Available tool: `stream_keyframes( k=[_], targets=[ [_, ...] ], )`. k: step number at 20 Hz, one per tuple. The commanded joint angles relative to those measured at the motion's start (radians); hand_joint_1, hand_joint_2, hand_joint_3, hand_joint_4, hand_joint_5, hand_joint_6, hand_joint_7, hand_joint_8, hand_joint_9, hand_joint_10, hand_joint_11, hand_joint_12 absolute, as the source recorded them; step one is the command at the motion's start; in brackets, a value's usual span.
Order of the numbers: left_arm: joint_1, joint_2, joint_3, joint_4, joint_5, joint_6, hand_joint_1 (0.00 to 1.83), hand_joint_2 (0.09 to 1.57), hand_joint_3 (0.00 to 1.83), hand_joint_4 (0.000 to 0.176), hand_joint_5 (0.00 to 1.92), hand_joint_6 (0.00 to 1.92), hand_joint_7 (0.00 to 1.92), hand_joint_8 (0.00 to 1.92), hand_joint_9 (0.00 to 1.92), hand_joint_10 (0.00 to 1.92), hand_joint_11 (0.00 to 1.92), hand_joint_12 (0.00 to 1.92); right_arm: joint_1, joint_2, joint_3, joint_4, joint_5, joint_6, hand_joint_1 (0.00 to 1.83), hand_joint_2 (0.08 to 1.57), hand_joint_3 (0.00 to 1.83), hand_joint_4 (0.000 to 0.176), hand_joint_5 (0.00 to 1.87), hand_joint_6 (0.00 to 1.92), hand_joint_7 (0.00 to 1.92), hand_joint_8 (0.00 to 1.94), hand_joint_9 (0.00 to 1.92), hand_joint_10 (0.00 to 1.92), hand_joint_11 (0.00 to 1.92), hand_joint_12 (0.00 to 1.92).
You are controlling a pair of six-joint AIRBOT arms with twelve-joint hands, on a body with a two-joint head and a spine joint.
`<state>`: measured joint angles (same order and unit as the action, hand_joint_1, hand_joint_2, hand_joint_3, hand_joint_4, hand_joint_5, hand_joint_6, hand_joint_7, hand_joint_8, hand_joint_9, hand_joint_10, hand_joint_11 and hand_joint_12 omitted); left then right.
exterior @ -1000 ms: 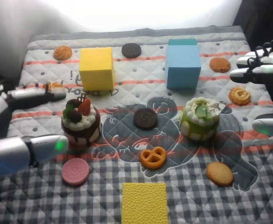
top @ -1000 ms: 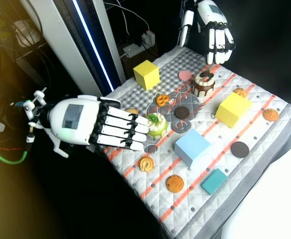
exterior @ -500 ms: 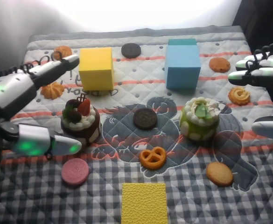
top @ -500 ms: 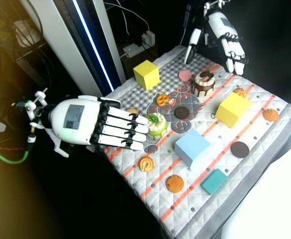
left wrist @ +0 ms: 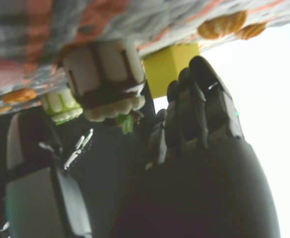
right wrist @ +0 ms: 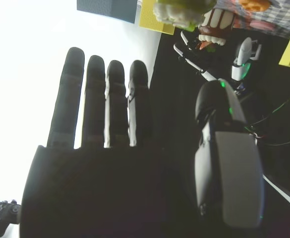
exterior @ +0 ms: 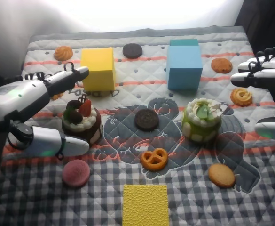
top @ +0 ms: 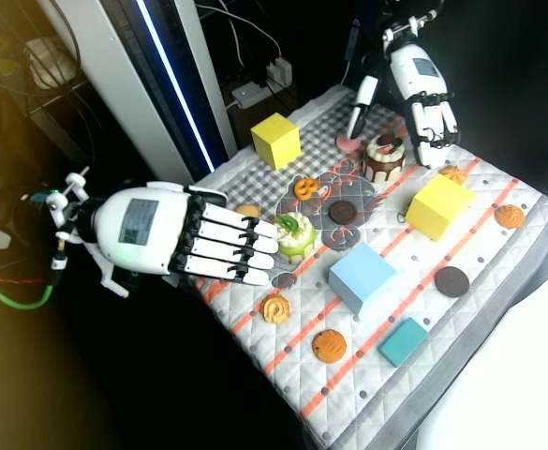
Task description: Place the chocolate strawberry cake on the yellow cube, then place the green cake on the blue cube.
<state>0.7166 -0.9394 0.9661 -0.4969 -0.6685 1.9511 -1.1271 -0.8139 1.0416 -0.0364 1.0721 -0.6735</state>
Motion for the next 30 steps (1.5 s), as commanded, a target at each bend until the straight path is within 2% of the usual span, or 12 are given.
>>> stream_keyframes(
  k=[1, 3, 7, 10, 11, 12, 16, 17, 18, 22, 29, 30],
  targets=[
    [-0.016, -0.004, 0.008, 0.018, -0.090, -0.003, 0.84, 0.79, 0.00, 0.176, 0.05, 0.00, 0.28, 0.00, 0.30, 0.01, 0.00, 0.94, 0.004, 0.000, 0.002, 0.026, 0.120, 0.008, 0.42, 1.20, 0.00, 0.014, 0.45, 0.00, 0.36, 0.00, 0.37, 0.00, 0.39, 0.08],
    [-0.025, -0.007, 0.012, 0.020, -0.079, -0.003, 0.85, 0.82, 0.00, 0.176, 0.13, 0.01, 0.33, 0.01, 0.35, 0.02, 0.00, 1.05, 0.004, 0.000, 0.002, 0.026, 0.120, 0.008, 0.41, 1.22, 0.01, 0.000, 0.45, 0.00, 0.37, 0.01, 0.38, 0.01, 0.39, 0.08],
    [-0.030, -0.007, 0.011, 0.024, -0.076, -0.003, 1.00, 0.98, 0.00, 0.000, 0.83, 0.02, 0.83, 0.05, 0.67, 0.22, 0.10, 1.40, 0.003, 0.000, 0.002, 0.026, 0.120, 0.010, 0.40, 1.23, 0.01, 0.010, 0.46, 0.00, 0.40, 0.01, 0.39, 0.00, 0.40, 0.07],
    [-0.033, -0.007, 0.013, 0.024, -0.077, -0.003, 0.99, 1.02, 0.00, 0.000, 0.97, 0.02, 0.99, 0.11, 0.52, 1.02, 0.21, 1.61, 0.000, 0.000, 0.002, 0.026, 0.120, 0.012, 0.37, 1.25, 0.01, 0.034, 0.45, 0.00, 0.40, 0.00, 0.38, 0.00, 0.39, 0.06],
    [-0.035, -0.008, 0.014, 0.023, -0.080, -0.003, 1.06, 1.07, 0.00, 0.046, 1.03, 0.70, 1.01, 0.17, 0.51, 1.14, 0.27, 1.64, 0.000, -0.001, 0.001, 0.026, 0.120, 0.012, 0.38, 1.25, 0.01, 0.032, 0.45, 0.00, 0.40, 0.01, 0.38, 0.00, 0.39, 0.05],
    [-0.038, -0.011, 0.015, 0.023, -0.082, -0.003, 1.07, 1.09, 0.00, 0.052, 1.01, 0.89, 1.00, 0.20, 0.51, 1.15, 0.26, 1.63, -0.001, -0.001, 0.001, 0.026, 0.120, 0.012, 0.38, 1.25, 0.01, 0.033, 0.46, 0.00, 0.41, 0.01, 0.39, 0.01, 0.40, 0.05],
    [-0.070, -0.015, 0.015, 0.031, -0.099, -0.003, 1.05, 1.12, 0.00, 0.069, 0.96, 1.01, 0.84, 1.00, 0.55, 1.36, 0.29, 1.74, -0.004, -0.001, 0.001, 0.027, 0.120, 0.013, 0.35, 1.25, 0.00, 0.039, 0.46, 0.00, 0.42, 0.01, 0.40, 0.01, 0.41, 0.05],
    [-0.079, -0.010, 0.010, 0.038, -0.117, -0.003, 1.11, 1.09, 0.00, 0.000, 1.02, 0.93, 0.84, 1.18, 0.60, 1.45, 0.31, 1.75, -0.005, -0.001, 0.001, 0.027, 0.120, 0.013, 0.35, 1.25, 0.00, 0.040, 0.46, 0.00, 0.42, 0.01, 0.41, 0.01, 0.42, 0.05],
    [-0.093, -0.002, 0.003, 0.051, -0.137, -0.003, 1.14, 1.07, 0.00, 0.000, 1.05, 0.88, 0.82, 1.31, 0.61, 1.51, 0.23, 1.76, -0.007, -0.002, 0.001, 0.028, 0.120, 0.013, 0.35, 1.25, 0.00, 0.042, 0.46, 0.00, 0.42, 0.01, 0.41, 0.01, 0.42, 0.05],
    [-0.171, 0.004, 0.024, 0.065, -0.160, -0.003, 1.23, 1.09, 0.00, 0.013, 1.00, 0.91, 1.04, 0.98, 0.62, 1.24, 0.31, 1.71, -0.007, -0.009, 0.005, 0.029, 0.120, 0.013, 0.36, 1.25, 0.00, 0.026, 0.47, 0.00, 0.42, 0.00, 0.41, 0.01, 0.42, 0.05],
    [-0.324, -0.044, 0.145, 0.054, -0.069, -0.003, 1.23, 1.14, 0.00, 0.000, 0.85, 1.03, 1.01, 1.12, 0.65, 1.14, 0.43, 1.58, -0.009, -0.016, 0.012, 0.029, 0.120, 0.013, 0.33, 1.26, 0.00, 0.036, 0.47, 0.00, 0.42, 0.00, 0.41, 0.00, 0.43, 0.04],
    [-0.354, -0.070, 0.184, 0.046, -0.035, -0.003, 1.11, 1.02, 0.00, 0.000, 0.80, 0.61, 0.86, 0.85, 0.60, 1.17, 0.37, 1.65, -0.009, -0.017, 0.012, 0.030, 0.120, 0.013, 0.34, 1.26, 0.00, 0.036, 0.47, 0.00, 0.43, 0.00, 0.40, 0.00, 0.42, 0.03]
  ],
)
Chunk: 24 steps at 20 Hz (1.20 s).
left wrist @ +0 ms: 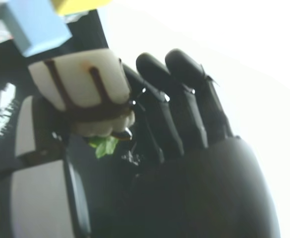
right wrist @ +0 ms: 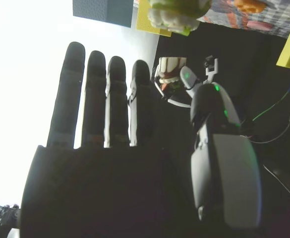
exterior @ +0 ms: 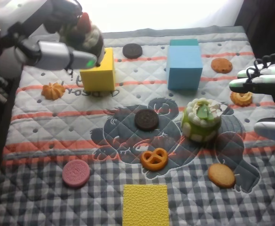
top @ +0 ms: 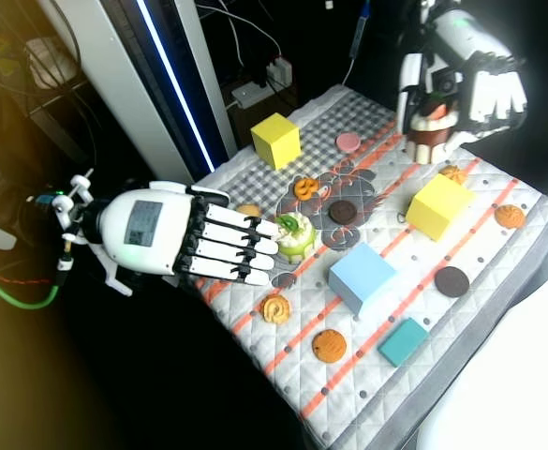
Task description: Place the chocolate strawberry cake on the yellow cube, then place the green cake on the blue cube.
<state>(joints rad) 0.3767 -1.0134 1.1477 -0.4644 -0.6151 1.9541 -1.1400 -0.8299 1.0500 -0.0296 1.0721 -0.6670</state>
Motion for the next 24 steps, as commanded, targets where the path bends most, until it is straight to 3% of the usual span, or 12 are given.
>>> stream_keyframes(
  k=[1, 3, 6, 9, 10, 15, 16, 18, 20, 24],
  targets=[
    [-0.021, -0.007, 0.018, 0.008, -0.073, -0.006, 1.11, 1.02, 0.00, 0.000, 0.80, 0.61, 0.86, 0.85, 0.60, 1.17, 0.37, 1.65, 0.004, -0.002, 0.004, 0.023, 0.120, 0.006, 0.34, 1.26, 0.00, 0.036, 0.47, 0.00, 0.43, 0.00, 0.40, 0.00, 0.42, 0.03],
    [-0.038, -0.033, 0.060, 0.003, -0.030, -0.006, 1.10, 0.99, 0.00, 0.000, 0.87, 0.20, 0.82, 0.92, 0.63, 1.13, 0.40, 1.57, 0.004, -0.006, 0.007, 0.022, 0.121, 0.006, 0.37, 1.26, 0.00, 0.034, 0.47, 0.00, 0.43, 0.00, 0.41, 0.00, 0.43, 0.03],
    [-0.050, -0.074, 0.120, -0.009, 0.019, -0.006, 1.07, 0.97, 0.00, 0.000, 0.92, 0.04, 0.81, 0.96, 0.60, 1.08, 0.30, 1.54, 0.004, -0.007, 0.008, 0.022, 0.121, 0.006, 0.36, 1.26, 0.00, 0.033, 0.47, 0.00, 0.42, 0.00, 0.41, 0.00, 0.42, 0.03],
    [-0.050, -0.090, 0.143, -0.017, 0.037, -0.006, 1.04, 0.97, 0.00, 0.000, 0.90, 0.01, 0.84, 0.93, 0.57, 1.20, 0.32, 1.65, 0.004, -0.007, 0.010, 0.022, 0.121, 0.006, 0.37, 1.27, 0.00, 0.023, 0.47, 0.00, 0.42, 0.00, 0.42, 0.01, 0.43, 0.03],
    [-0.050, -0.095, 0.149, -0.022, 0.037, -0.006, 1.01, 0.97, 0.00, 0.000, 0.89, 0.00, 0.85, 0.90, 0.56, 1.24, 0.28, 1.64, 0.004, -0.007, 0.011, 0.022, 0.121, 0.006, 0.39, 1.27, 0.00, 0.032, 0.48, 0.00, 0.42, 0.00, 0.42, 0.00, 0.44, 0.03],
    [-0.050, -0.110, 0.166, -0.026, 0.040, -0.007, 1.04, 0.96, 0.00, 0.000, 0.90, 0.00, 0.89, 0.79, 0.60, 1.08, 0.31, 1.56, 0.004, -0.010, 0.013, 0.022, 0.125, 0.006, 0.38, 1.27, 0.00, 0.034, 0.48, 0.00, 0.43, 0.00, 0.43, 0.01, 0.45, 0.03],
    [-0.049, -0.110, 0.168, -0.027, 0.042, -0.007, 1.05, 0.96, 0.00, 0.000, 0.90, 0.00, 0.90, 0.77, 0.59, 1.14, 0.31, 1.58, 0.003, -0.010, 0.013, 0.022, 0.126, 0.006, 0.38, 1.27, 0.00, 0.038, 0.48, 0.00, 0.43, 0.00, 0.43, 0.01, 0.45, 0.03],
    [-0.046, -0.111, 0.170, -0.033, 0.042, -0.007, 1.06, 0.95, 0.00, 0.000, 0.90, 0.00, 0.90, 0.81, 0.58, 1.19, 0.27, 1.59, 0.003, -0.010, 0.013, 0.022, 0.127, 0.006, 0.40, 1.28, 0.00, 0.028, 0.48, 0.00, 0.44, 0.00, 0.44, 0.01, 0.46, 0.04],
    [-0.039, -0.111, 0.171, -0.041, 0.044, -0.007, 1.03, 0.95, 0.00, 0.000, 0.90, 0.00, 0.91, 0.82, 0.56, 1.27, 0.24, 1.65, 0.002, -0.010, 0.013, 0.022, 0.128, 0.006, 0.37, 1.28, 0.00, 0.039, 0.48, 0.00, 0.44, 0.00, 0.45, 0.01, 0.47, 0.04],
    [-0.027, -0.111, 0.173, -0.053, 0.049, -0.007, 1.05, 0.94, 0.00, 0.000, 0.90, 0.00, 0.90, 0.85, 0.57, 1.17, 0.27, 1.60, -0.001, -0.010, 0.013, 0.025, 0.131, 0.008, 0.35, 1.28, 0.00, 0.045, 0.48, 0.00, 0.45, 0.00, 0.46, 0.00, 0.47, 0.03]
  ],
)
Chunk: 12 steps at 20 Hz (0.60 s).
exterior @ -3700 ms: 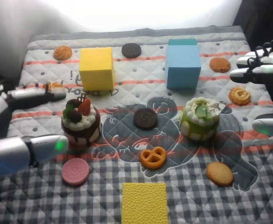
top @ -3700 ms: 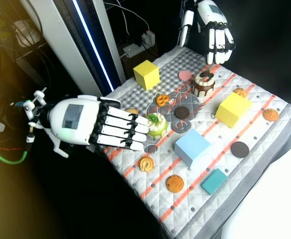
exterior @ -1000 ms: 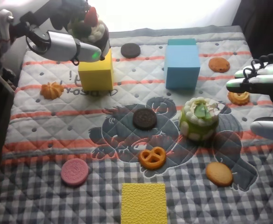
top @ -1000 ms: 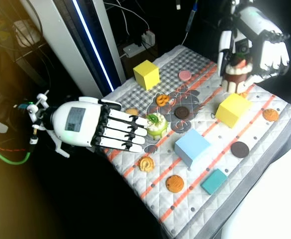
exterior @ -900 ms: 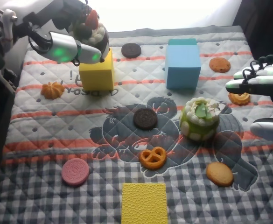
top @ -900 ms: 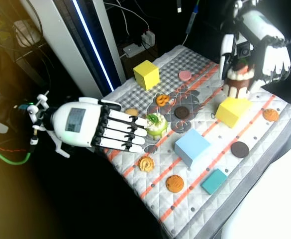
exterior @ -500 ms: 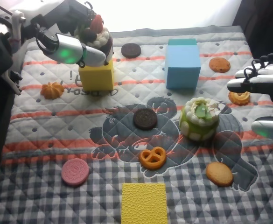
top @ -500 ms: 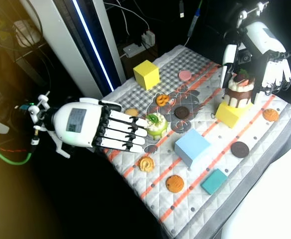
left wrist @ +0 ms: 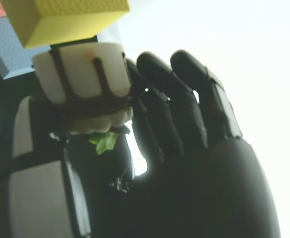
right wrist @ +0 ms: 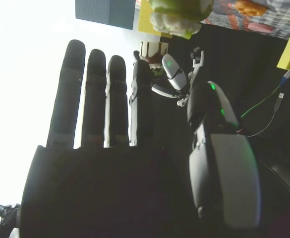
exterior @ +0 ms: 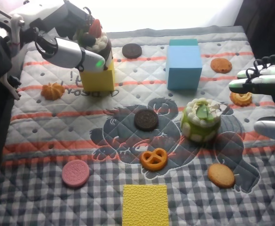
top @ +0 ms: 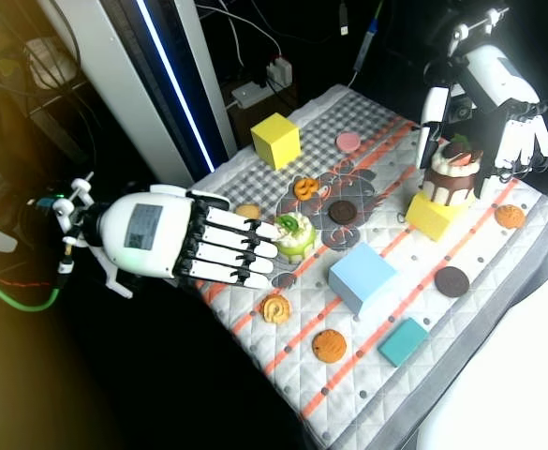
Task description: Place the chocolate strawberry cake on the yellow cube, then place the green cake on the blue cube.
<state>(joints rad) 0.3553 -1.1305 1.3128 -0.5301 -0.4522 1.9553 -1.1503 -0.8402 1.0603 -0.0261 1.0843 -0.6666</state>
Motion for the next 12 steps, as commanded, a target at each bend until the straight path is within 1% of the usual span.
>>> stream_keyframes(
  k=[1, 2, 3, 4, 5, 6, 7, 8, 9, 10, 11, 12],
  targets=[
    [-0.003, 0.006, 0.008, 0.009, -0.116, -0.008, 1.01, 0.92, 0.00, 0.000, 0.87, 0.00, 0.86, 0.83, 0.56, 1.16, 0.25, 1.63, 0.008, 0.000, 0.002, 0.024, 0.121, 0.007, 0.35, 1.28, 0.00, 0.037, 0.49, 0.00, 0.45, 0.00, 0.46, 0.01, 0.48, 0.04],
    [0.000, 0.006, 0.008, 0.006, -0.118, -0.008, 0.96, 0.92, 0.00, 0.000, 0.84, 0.00, 0.82, 0.86, 0.53, 1.18, 0.23, 1.66, 0.007, 0.000, 0.002, 0.025, 0.122, 0.007, 0.36, 1.28, 0.00, 0.040, 0.48, 0.00, 0.44, 0.00, 0.46, 0.00, 0.48, 0.04],
    [0.004, 0.006, 0.008, 0.003, -0.118, -0.008, 0.96, 0.92, 0.00, 0.000, 0.84, 0.00, 0.82, 0.86, 0.53, 1.18, 0.23, 1.66, 0.006, 0.000, 0.002, 0.026, 0.123, 0.008, 0.36, 1.28, 0.00, 0.040, 0.48, 0.00, 0.44, 0.00, 0.46, 0.00, 0.48, 0.04],
    [0.006, 0.006, 0.008, 0.001, -0.118, -0.008, 0.93, 0.92, 0.00, 0.000, 0.82, 0.00, 0.81, 0.85, 0.53, 1.13, 0.24, 1.63, 0.006, 0.000, 0.002, 0.026, 0.123, 0.008, 0.36, 1.28, 0.00, 0.042, 0.48, 0.00, 0.44, 0.00, 0.46, 0.00, 0.48, 0.04],
    [0.009, 0.005, 0.008, -0.001, -0.118, -0.008, 0.91, 0.91, 0.00, 0.000, 0.78, 0.00, 0.82, 0.66, 0.55, 0.93, 0.22, 1.54, 0.005, -0.001, 0.002, 0.027, 0.123, 0.008, 0.38, 1.28, 0.00, 0.028, 0.48, 0.00, 0.45, 0.00, 0.46, 0.00, 0.48, 0.03],
    [0.011, 0.005, 0.008, -0.003, -0.118, -0.008, 0.89, 0.91, 0.00, 0.000, 0.76, 0.00, 0.83, 0.57, 0.56, 0.85, 0.20, 1.52, 0.005, -0.001, 0.002, 0.027, 0.123, 0.008, 0.38, 1.28, 0.00, 0.030, 0.48, 0.00, 0.45, 0.00, 0.45, 0.00, 0.47, 0.03],
    [0.012, 0.005, 0.008, -0.005, -0.118, -0.008, 0.84, 0.90, 0.00, 0.000, 0.74, 0.00, 0.84, 0.47, 0.56, 0.85, 0.19, 1.51, 0.005, -0.001, 0.002, 0.027, 0.124, 0.008, 0.39, 1.29, 0.00, 0.028, 0.48, 0.00, 0.45, 0.00, 0.45, 0.00, 0.47, 0.03],
    [0.013, 0.005, 0.008, -0.006, -0.118, -0.008, 0.82, 0.89, 0.00, 0.000, 0.73, 0.00, 0.86, 0.37, 0.56, 0.86, 0.20, 1.50, 0.005, -0.001, 0.002, 0.027, 0.124, 0.008, 0.39, 1.28, 0.00, 0.030, 0.48, 0.00, 0.45, 0.00, 0.45, 0.00, 0.47, 0.03],
    [0.014, 0.005, 0.008, -0.007, -0.118, -0.008, 0.82, 0.89, 0.00, 0.000, 0.73, 0.00, 0.86, 0.37, 0.56, 0.86, 0.20, 1.50, 0.004, -0.001, 0.002, 0.027, 0.124, 0.008, 0.39, 1.28, 0.00, 0.030, 0.48, 0.00, 0.45, 0.00, 0.45, 0.00, 0.47, 0.03],
    [0.014, 0.005, 0.008, -0.007, -0.118, -0.008, 0.78, 0.88, 0.00, 0.023, 0.63, 0.00, 0.85, 0.21, 0.53, 0.79, 0.14, 1.48, 0.004, -0.001, 0.002, 0.028, 0.124, 0.008, 0.39, 1.28, 0.00, 0.038, 0.48, 0.00, 0.44, 0.00, 0.44, 0.00, 0.46, 0.02],
    [0.015, 0.005, 0.008, -0.008, -0.119, -0.008, 0.77, 0.86, 0.00, 0.007, 0.61, 0.00, 0.86, 0.18, 0.54, 0.80, 0.17, 1.47, 0.003, -0.001, 0.002, 0.028, 0.124, 0.008, 0.39, 1.28, 0.00, 0.042, 0.48, 0.00, 0.44, 0.00, 0.45, 0.00, 0.46, 0.02],
    [0.015, 0.005, 0.008, -0.009, -0.119, -0.008, 0.77, 0.86, 0.00, 0.002, 0.60, 0.00, 0.85, 0.17, 0.53, 0.80, 0.16, 1.47, 0.003, -0.001, 0.002, 0.028, 0.124, 0.008, 0.39, 1.28, 0.00, 0.049, 0.48, 0.00, 0.44, 0.00, 0.45, 0.00, 0.46, 0.02]
  ],
)
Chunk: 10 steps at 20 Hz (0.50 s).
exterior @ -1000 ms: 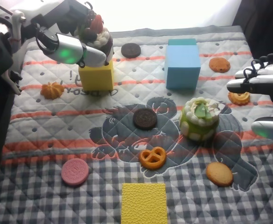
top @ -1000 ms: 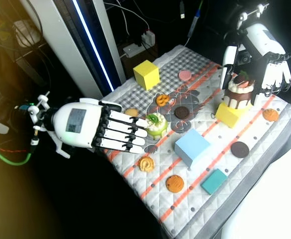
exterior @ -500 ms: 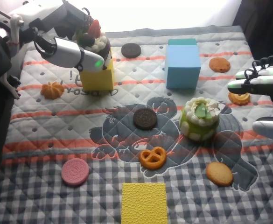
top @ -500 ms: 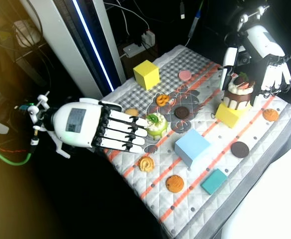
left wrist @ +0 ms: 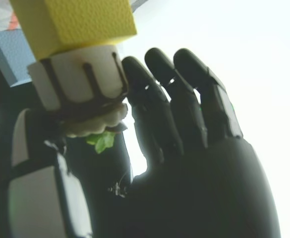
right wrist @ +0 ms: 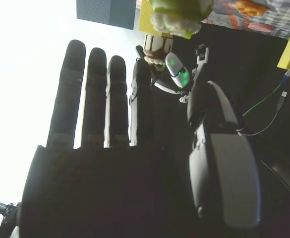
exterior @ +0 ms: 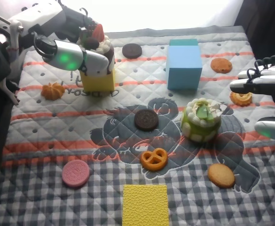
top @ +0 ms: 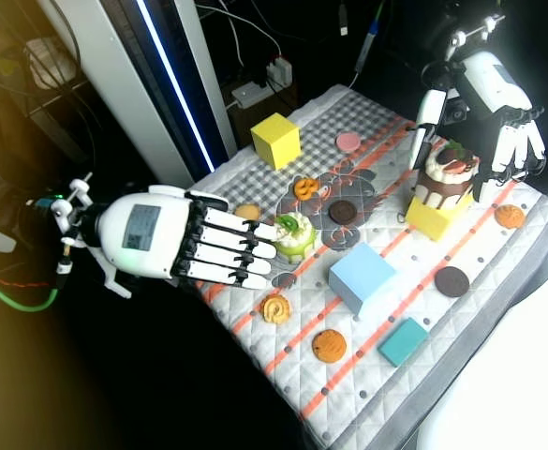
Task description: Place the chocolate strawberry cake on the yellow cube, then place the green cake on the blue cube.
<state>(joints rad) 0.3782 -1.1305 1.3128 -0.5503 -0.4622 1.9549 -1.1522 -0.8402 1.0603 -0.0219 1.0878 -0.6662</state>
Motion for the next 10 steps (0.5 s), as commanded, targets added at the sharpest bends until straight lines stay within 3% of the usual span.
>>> stream_keyframes(
  k=[1, 2, 5, 6, 7, 8, 9, 10],
  targets=[
    [-0.007, 0.005, 0.007, 0.011, -0.108, -0.008, 0.75, 0.86, 0.00, 0.017, 0.58, 0.00, 0.84, 0.16, 0.52, 0.81, 0.16, 1.46, 0.004, -0.001, 0.002, 0.024, 0.121, 0.008, 0.39, 1.28, 0.00, 0.050, 0.48, 0.00, 0.44, 0.00, 0.45, 0.00, 0.46, 0.02],
    [-0.007, 0.005, 0.007, 0.011, -0.108, -0.008, 0.75, 0.85, 0.00, 0.023, 0.56, 0.00, 0.83, 0.13, 0.51, 0.79, 0.16, 1.43, 0.003, -0.001, 0.002, 0.025, 0.121, 0.009, 0.40, 1.28, 0.00, 0.044, 0.49, 0.00, 0.44, 0.00, 0.45, 0.00, 0.46, 0.02],
    [-0.005, 0.009, 0.003, 0.011, -0.110, -0.008, 0.72, 0.84, 0.00, 0.014, 0.55, 0.00, 0.83, 0.09, 0.53, 0.77, 0.18, 1.40, 0.001, -0.001, 0.001, 0.026, 0.122, 0.009, 0.41, 1.28, 0.00, 0.038, 0.49, 0.00, 0.43, 0.00, 0.44, 0.00, 0.45, 0.02],
    [-0.002, 0.014, -0.005, 0.011, -0.118, -0.007, 0.73, 0.82, 0.00, 0.019, 0.52, 0.00, 0.80, 0.06, 0.51, 0.72, 0.15, 1.40, 0.001, -0.001, 0.001, 0.028, 0.123, 0.009, 0.39, 1.28, 0.00, 0.040, 0.48, 0.00, 0.43, 0.00, 0.43, 0.00, 0.44, 0.01],
    [0.003, 0.025, -0.021, 0.015, -0.133, -0.007, 0.74, 0.82, 0.00, 0.008, 0.49, 0.00, 0.77, 0.04, 0.51, 0.71, 0.15, 1.40, 0.001, 0.000, 0.001, 0.029, 0.124, 0.009, 0.39, 1.28, 0.00, 0.044, 0.48, 0.00, 0.42, 0.00, 0.43, 0.00, 0.44, 0.01],
    [0.007, 0.034, -0.033, 0.020, -0.147, -0.007, 0.71, 0.80, 0.00, 0.041, 0.42, 0.00, 0.66, 0.01, 0.47, 0.61, 0.12, 1.37, 0.001, 0.000, 0.001, 0.031, 0.125, 0.009, 0.38, 1.28, 0.00, 0.055, 0.47, 0.00, 0.42, 0.00, 0.42, 0.00, 0.43, 0.01],
    [0.011, 0.045, -0.051, 0.025, -0.171, -0.007, 0.67, 0.79, 0.00, 0.051, 0.35, 0.00, 0.56, 0.00, 0.44, 0.41, 0.06, 1.28, 0.001, 0.000, 0.001, 0.036, 0.128, 0.009, 0.38, 1.27, 0.00, 0.062, 0.47, 0.00, 0.41, 0.00, 0.41, 0.00, 0.43, 0.01],
    [0.013, 0.050, -0.061, 0.029, -0.183, -0.007, 0.61, 0.77, 0.00, 0.068, 0.27, 0.00, 0.45, 0.00, 0.44, 0.23, 0.03, 1.22, 0.001, 0.000, 0.000, 0.037, 0.130, 0.009, 0.37, 1.27, 0.00, 0.058, 0.47, 0.00, 0.41, 0.00, 0.40, 0.00, 0.42, 0.00]
  ],
)
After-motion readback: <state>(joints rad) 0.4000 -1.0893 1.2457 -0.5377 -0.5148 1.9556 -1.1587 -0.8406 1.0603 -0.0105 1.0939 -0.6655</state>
